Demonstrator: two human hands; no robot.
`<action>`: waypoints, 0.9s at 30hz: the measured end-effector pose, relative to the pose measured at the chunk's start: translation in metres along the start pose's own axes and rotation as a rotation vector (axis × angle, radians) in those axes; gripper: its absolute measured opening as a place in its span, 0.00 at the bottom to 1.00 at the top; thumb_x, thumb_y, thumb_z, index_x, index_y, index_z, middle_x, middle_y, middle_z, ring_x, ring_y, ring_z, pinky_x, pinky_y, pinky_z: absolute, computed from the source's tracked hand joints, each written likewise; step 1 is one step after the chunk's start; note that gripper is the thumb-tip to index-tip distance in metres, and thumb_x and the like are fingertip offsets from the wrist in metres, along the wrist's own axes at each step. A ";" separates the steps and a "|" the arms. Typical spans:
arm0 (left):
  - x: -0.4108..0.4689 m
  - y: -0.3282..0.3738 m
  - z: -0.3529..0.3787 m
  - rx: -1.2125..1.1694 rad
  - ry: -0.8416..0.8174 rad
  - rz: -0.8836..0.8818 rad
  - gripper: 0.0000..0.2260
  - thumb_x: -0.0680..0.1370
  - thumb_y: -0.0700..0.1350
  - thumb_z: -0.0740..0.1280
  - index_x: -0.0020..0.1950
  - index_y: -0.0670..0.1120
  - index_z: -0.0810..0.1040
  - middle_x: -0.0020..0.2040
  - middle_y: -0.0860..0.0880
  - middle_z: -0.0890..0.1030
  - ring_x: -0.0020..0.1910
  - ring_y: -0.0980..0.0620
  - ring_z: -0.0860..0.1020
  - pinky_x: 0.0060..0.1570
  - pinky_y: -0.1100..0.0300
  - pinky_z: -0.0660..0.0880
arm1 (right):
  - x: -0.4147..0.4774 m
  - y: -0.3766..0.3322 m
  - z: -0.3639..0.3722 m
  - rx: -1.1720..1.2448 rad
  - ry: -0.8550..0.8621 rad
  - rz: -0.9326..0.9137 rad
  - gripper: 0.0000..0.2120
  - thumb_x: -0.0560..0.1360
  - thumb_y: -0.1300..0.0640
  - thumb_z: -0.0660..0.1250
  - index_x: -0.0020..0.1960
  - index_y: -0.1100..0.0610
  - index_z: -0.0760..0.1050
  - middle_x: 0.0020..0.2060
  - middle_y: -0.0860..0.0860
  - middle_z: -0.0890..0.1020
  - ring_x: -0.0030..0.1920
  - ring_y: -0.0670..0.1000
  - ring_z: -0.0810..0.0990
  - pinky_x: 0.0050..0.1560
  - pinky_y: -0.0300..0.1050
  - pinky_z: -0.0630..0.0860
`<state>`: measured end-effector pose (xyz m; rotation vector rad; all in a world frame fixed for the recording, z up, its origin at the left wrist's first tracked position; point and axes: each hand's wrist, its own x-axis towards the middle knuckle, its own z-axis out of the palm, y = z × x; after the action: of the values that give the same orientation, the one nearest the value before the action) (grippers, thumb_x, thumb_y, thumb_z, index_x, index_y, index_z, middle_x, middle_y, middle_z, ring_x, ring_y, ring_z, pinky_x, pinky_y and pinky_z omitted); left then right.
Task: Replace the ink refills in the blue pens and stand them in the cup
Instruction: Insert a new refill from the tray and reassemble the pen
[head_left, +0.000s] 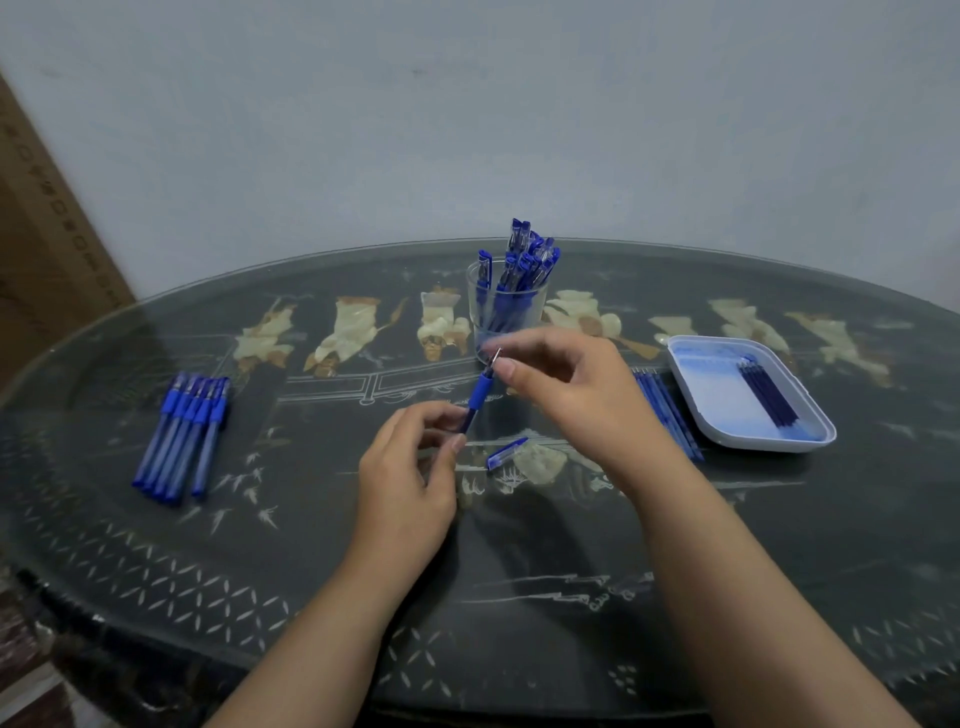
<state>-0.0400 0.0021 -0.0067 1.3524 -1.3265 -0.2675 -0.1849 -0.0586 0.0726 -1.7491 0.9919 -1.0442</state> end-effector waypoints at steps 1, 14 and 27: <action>0.000 0.000 0.000 0.001 -0.003 -0.001 0.14 0.74 0.31 0.69 0.50 0.50 0.79 0.48 0.55 0.80 0.47 0.60 0.79 0.46 0.73 0.73 | 0.000 0.001 0.002 -0.019 0.033 -0.005 0.03 0.73 0.57 0.73 0.47 0.54 0.83 0.41 0.48 0.85 0.45 0.44 0.83 0.54 0.48 0.80; 0.000 0.003 0.000 -0.002 -0.009 -0.020 0.14 0.74 0.32 0.69 0.50 0.51 0.78 0.48 0.56 0.80 0.47 0.61 0.79 0.46 0.73 0.73 | 0.000 0.007 0.011 -0.103 0.136 -0.009 0.16 0.68 0.45 0.76 0.47 0.52 0.75 0.42 0.47 0.82 0.38 0.42 0.78 0.40 0.32 0.75; 0.001 0.001 0.000 0.001 0.005 -0.012 0.14 0.74 0.31 0.69 0.50 0.51 0.78 0.47 0.55 0.80 0.46 0.60 0.79 0.45 0.74 0.73 | -0.003 0.005 0.013 0.044 0.053 -0.032 0.10 0.74 0.57 0.72 0.55 0.52 0.78 0.46 0.47 0.82 0.42 0.40 0.79 0.45 0.33 0.75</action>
<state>-0.0401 0.0019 -0.0055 1.3616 -1.3141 -0.2715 -0.1749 -0.0544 0.0637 -1.7142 0.9686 -1.1297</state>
